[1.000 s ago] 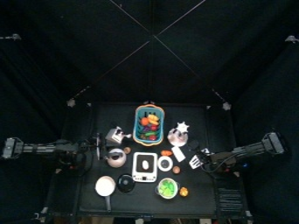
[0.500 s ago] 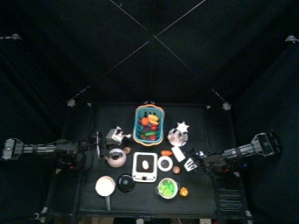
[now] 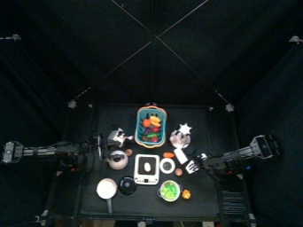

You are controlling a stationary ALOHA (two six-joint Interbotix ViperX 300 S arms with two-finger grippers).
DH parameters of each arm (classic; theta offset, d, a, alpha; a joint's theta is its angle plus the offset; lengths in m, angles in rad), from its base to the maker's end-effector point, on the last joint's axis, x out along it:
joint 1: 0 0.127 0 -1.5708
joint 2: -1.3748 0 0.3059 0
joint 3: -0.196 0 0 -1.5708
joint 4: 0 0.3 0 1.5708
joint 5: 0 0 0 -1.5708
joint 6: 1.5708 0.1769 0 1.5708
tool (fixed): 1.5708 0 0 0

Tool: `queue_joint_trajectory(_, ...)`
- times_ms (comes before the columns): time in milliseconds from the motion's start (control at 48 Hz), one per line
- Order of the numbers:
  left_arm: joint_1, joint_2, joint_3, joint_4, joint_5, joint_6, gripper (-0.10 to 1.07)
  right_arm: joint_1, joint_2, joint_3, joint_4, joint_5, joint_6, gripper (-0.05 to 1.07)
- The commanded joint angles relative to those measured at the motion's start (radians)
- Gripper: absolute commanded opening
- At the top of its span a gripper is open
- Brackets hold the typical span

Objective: Grab cleaver handle

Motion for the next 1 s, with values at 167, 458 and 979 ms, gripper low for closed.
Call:
queue_joint_trajectory(167,0.003,0.005,-0.014,-0.002,-0.003,0.000,0.12,-0.012,0.069,-0.008,0.011,-0.037,0.002,0.76)
queue_joint_trajectory(458,-0.003,0.005,-0.014,-0.015,-0.003,0.000,0.12,-0.011,0.109,-0.012,0.008,-0.043,0.000,0.67)
queue_joint_trajectory(979,0.003,0.005,-0.009,-0.029,-0.003,-0.002,0.12,0.011,-0.055,-0.057,0.002,0.110,-0.002,0.43)
